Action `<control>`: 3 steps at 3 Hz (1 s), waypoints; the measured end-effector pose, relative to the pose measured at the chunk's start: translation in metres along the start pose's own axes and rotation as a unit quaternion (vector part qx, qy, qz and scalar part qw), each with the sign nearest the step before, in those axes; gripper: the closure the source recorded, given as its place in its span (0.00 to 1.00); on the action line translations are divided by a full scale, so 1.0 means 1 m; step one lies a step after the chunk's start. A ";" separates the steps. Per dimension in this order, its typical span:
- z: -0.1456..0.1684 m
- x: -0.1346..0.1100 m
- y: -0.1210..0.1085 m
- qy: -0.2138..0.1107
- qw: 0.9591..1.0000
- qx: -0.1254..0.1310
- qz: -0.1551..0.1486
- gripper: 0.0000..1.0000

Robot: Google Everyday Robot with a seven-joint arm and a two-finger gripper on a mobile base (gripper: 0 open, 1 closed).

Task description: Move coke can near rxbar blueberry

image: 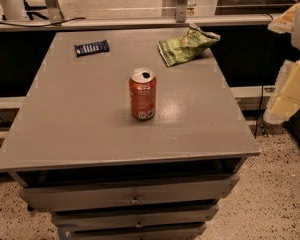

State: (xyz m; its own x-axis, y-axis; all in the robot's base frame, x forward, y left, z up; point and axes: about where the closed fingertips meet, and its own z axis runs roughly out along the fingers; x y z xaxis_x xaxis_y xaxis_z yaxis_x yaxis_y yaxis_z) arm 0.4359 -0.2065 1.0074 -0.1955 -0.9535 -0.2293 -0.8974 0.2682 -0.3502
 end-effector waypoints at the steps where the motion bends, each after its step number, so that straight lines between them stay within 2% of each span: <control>1: 0.000 0.000 0.000 0.000 1.000 0.000 0.000 0.00; 2: 0.010 -0.005 -0.001 -0.040 0.999 -0.007 0.015 0.00; 3: 0.039 -0.019 -0.005 -0.125 0.991 -0.023 0.052 0.00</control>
Offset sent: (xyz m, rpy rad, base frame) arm 0.0211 0.0182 -0.0265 0.3176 -0.0026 0.0105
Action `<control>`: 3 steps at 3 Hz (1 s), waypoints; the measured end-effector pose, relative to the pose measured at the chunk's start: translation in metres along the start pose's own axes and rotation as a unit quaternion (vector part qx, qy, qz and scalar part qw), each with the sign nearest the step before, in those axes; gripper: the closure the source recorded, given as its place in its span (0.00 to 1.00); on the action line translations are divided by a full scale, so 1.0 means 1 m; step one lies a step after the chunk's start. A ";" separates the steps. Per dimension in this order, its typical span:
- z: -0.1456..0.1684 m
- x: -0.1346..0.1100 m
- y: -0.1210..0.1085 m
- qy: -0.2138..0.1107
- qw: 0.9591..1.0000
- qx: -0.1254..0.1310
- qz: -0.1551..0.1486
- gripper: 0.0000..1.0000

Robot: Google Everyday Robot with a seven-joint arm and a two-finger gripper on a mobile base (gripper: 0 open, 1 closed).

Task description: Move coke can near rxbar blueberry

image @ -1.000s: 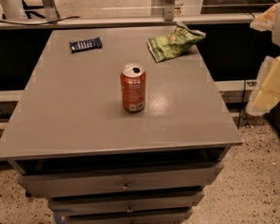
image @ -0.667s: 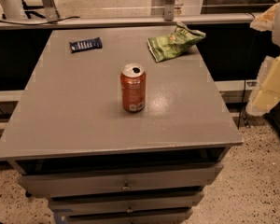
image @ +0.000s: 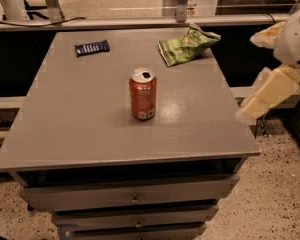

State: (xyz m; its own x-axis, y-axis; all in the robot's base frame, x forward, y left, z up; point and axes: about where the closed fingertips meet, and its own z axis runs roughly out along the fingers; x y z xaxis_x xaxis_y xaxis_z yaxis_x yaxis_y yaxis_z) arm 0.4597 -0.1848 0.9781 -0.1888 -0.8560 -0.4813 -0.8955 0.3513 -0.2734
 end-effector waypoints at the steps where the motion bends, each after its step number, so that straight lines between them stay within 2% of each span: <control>1: 0.031 -0.026 0.000 -0.103 0.995 -0.006 0.011 0.00; 2: 0.064 -0.054 0.008 -0.195 0.981 -0.017 0.010 0.00; 3: 0.093 -0.090 0.022 -0.289 0.956 -0.040 0.012 0.00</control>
Offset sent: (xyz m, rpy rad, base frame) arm 0.0407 0.1310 -0.0383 0.6742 -0.1546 0.2003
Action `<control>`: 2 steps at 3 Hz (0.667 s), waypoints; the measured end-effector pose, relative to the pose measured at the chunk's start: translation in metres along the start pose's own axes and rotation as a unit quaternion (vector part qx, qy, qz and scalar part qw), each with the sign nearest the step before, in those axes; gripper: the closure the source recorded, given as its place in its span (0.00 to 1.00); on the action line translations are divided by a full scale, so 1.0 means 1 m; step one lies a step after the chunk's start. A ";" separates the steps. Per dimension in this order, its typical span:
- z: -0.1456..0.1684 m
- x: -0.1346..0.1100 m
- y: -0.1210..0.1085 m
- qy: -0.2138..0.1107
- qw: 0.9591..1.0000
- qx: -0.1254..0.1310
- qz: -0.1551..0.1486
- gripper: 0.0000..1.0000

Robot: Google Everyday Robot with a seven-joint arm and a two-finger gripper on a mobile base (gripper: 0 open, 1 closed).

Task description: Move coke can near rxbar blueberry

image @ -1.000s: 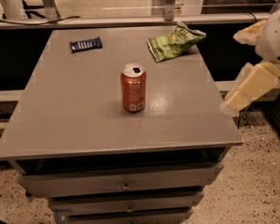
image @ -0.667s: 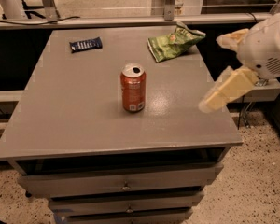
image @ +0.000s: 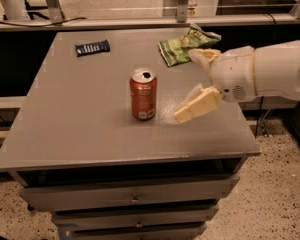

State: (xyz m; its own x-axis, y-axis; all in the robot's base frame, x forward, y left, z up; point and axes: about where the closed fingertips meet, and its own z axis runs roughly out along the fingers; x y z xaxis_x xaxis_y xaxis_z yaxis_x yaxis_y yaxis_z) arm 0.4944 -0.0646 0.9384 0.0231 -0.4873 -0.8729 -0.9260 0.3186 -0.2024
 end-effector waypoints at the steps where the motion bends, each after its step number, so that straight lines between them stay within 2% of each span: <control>1: 0.040 -0.012 0.013 -0.070 0.997 -0.029 0.012 0.00; 2: 0.070 -0.014 0.023 -0.113 0.992 -0.049 0.024 0.00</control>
Offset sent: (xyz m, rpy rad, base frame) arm 0.0107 0.0994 -0.0418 0.3351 0.0333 0.1532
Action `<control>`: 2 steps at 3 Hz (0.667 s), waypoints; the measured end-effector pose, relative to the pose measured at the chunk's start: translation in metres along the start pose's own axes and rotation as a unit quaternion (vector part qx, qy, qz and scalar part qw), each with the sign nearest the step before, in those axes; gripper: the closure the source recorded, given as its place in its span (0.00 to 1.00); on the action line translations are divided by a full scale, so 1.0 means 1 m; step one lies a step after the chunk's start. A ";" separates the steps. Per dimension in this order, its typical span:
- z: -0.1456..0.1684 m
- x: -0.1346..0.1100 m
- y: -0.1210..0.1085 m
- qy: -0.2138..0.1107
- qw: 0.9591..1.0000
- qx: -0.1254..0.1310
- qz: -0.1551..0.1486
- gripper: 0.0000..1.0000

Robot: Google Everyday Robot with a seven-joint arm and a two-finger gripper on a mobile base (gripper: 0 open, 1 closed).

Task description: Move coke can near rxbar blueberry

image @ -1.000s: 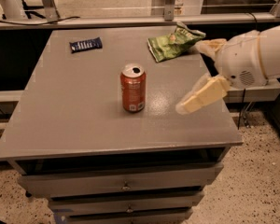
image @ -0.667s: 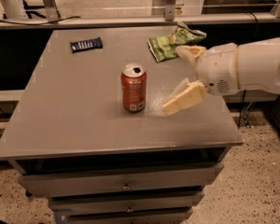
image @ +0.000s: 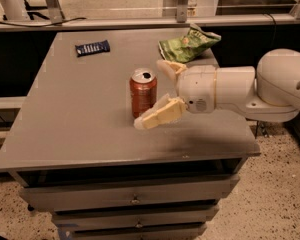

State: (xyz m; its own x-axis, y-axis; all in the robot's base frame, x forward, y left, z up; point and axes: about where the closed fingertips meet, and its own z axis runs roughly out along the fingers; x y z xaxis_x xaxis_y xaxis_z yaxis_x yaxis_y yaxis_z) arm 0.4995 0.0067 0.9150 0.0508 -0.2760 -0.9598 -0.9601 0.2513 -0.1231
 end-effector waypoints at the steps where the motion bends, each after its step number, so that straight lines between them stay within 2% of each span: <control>1: 0.022 0.009 0.000 -0.028 1.000 -0.010 0.010 0.00; 2: 0.033 0.020 -0.003 -0.041 0.999 -0.010 0.020 0.18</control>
Offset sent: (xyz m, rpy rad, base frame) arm 0.0227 0.0259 -0.0430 0.1279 0.0398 0.0055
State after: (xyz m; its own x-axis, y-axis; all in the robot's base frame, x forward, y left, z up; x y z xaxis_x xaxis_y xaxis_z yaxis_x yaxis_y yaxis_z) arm 0.5123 0.0307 0.8884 0.0333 -0.1888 -0.9814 -0.9668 0.2428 -0.0795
